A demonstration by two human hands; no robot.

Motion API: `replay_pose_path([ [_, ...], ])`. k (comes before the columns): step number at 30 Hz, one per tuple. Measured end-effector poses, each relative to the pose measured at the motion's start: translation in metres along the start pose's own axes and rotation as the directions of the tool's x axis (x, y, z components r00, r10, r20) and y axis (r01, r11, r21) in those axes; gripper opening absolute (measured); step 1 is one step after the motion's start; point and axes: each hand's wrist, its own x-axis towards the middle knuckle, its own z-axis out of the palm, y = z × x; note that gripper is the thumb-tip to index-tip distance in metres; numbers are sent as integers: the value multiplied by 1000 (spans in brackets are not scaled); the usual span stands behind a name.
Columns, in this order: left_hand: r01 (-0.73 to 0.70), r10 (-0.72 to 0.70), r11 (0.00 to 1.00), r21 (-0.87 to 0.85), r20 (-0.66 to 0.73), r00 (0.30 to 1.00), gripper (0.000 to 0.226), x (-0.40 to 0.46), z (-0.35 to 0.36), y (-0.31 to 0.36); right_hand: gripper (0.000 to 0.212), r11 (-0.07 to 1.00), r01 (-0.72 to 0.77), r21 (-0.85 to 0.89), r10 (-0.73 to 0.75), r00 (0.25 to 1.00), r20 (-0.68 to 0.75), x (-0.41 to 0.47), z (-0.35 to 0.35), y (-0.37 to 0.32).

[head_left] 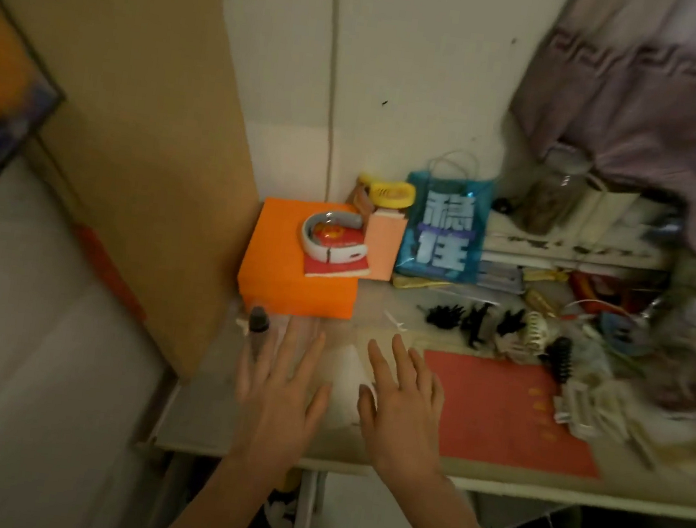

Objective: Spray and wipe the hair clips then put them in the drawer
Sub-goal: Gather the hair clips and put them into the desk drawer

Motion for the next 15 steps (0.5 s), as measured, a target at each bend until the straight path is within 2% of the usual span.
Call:
replay_pose_path([
  [6,-173,172,984,31,25,985,58,34,-29,55,55,993,-110,-43,105,990,-93,6,-64,33],
  [12,-279,279,960,-11,73,958,59,61,-12,115,55,969,-242,-46,233,962,-143,10,-93,93],
  [15,-305,306,952,-17,80,949,53,79,2,149,58,956,-287,-55,280,953,-114,17,-97,137],
])
